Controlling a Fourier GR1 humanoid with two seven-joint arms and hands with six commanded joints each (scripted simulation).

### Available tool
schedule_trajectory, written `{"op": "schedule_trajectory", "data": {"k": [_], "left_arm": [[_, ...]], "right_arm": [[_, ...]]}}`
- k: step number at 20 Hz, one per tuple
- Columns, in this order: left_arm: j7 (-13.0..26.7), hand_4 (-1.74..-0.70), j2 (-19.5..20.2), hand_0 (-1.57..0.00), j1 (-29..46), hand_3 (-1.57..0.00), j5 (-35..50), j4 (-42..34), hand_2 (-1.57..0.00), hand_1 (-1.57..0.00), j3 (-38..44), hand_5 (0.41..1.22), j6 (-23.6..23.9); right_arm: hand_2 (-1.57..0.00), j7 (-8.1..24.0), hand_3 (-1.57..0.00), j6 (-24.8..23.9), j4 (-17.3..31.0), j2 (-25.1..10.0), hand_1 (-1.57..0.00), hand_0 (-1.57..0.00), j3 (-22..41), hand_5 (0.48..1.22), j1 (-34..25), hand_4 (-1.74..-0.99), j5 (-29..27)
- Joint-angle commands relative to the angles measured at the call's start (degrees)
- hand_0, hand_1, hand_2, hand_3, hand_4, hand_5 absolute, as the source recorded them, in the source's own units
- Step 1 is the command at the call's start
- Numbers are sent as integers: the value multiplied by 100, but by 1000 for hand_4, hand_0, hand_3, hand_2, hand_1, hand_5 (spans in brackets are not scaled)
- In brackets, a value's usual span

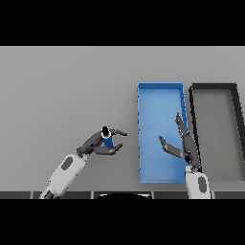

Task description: Pick up the blue pipe and place it into the blue bin.

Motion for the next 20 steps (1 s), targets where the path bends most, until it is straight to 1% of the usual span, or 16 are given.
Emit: {"op": "schedule_trajectory", "data": {"k": [1, 2, 3, 4, 5, 6, 7, 8, 10, 12, 13, 14, 15, 17, 19, 20], "left_arm": [[-3, -1345, -75, -443, 32, -721, 26, 11, -699, -592, 23, 828, 84], [-20, -1419, -137, -668, 67, -875, -12, 31, -873, -788, 2, 906, 154], [-19, -1481, -185, -849, 82, -1003, -35, 27, -1013, -945, -4, 969, 220], [-102, -1532, -204, -993, 165, -1102, -25, -62, -1124, -1070, -17, 1020, 198], [-150, -1572, -262, -1109, 214, -1162, -79, -104, -1214, -1170, -70, 1060, 285], [-169, -1604, -237, -1201, 204, -1215, -209, -101, -1285, -1250, -110, 1092, 398], [-265, -1629, -173, -1275, 229, -1265, -284, -146, -1342, -1314, -145, 1118, 438], [-319, -1649, -201, -1334, 221, -1307, -346, -153, -1388, -1366, -185, 1139, 490], [-598, -1679, -198, -1420, 251, -1365, -372, -273, -1454, -1440, -210, 1168, 535], [-542, -1699, -241, -1474, 122, -1403, -231, -539, -1496, -1487, -185, 1187, 522], [-617, -1706, -222, -1493, 159, -1415, -252, -667, -1511, -1504, -237, 1194, 512], [-558, -1710, -266, -1509, 122, -1426, -253, -792, -1523, -1517, -281, 1199, 524], [-573, -1714, -262, -1521, 46, -1433, -188, -933, -1533, -1528, -267, 1204, 481], [-377, -1720, -300, -1539, -66, -1441, -180, -1211, -1546, -1543, -351, 1210, 481], [-123, -1723, -242, -1551, -176, -1445, -74, -1350, -1555, -1553, -316, 1214, 435], [-25, -1723, -230, -1555, -197, -1446, -48, -1450, -1558, -1557, -328, 1215, 433]], "right_arm": [[1, -23, 1, 26, -1, -41, 1, 1, -18, 602, -20, -1259, -14], [1, -51, 1, 46, -50, -62, 1, 1, -6, 605, -14, -1259, -15], [1, -53, 1, 38, -38, -32, 1, 1, 15, 609, -17, -1261, -4], [1, -49, 1, 30, -21, -8, 1, 1, 28, 611, -27, -1262, 6], [1, -126, 1, 32, 12, 0, 1, 1, 57, 614, 8, -1259, 52], [1, -82, 1, -5, 55, 30, 1, 1, 46, 614, -22, -1260, 61], [1, -80, 1, 8, 111, 39, 1, 1, 79, 615, -67, -1258, 96], [1, -57, 1, 26, 91, 23, 1, 1, 58, 616, -103, -1255, 58], [1, -189, 1, 32, 0, 16, 1, 1, 84, 622, -27, -1250, 71], [1, -28, 1, -20, -23, 30, 1, 1, 100, 623, -39, -1244, 130], [1, -32, 1, -8, -39, -14, 1, 1, 70, 627, -41, -1248, 114], [1, 29, 1, 0, 14, -1, 1, 1, 64, 629, -94, -1249, 97], [1, -5, 1, 8, -50, -33, 1, 1, 74, 629, -21, -1239, 121], [1, -5, 1, -52, 53, -56, 1, 1, 49, 631, -97, -1221, 208], [1, -185, 1, -12, 77, -58, 1, 1, 26, 635, -28, -1217, 150], [1, -201, 1, -23, 152, -46, 1, 1, 26, 637, -69, -1216, 171]]}}
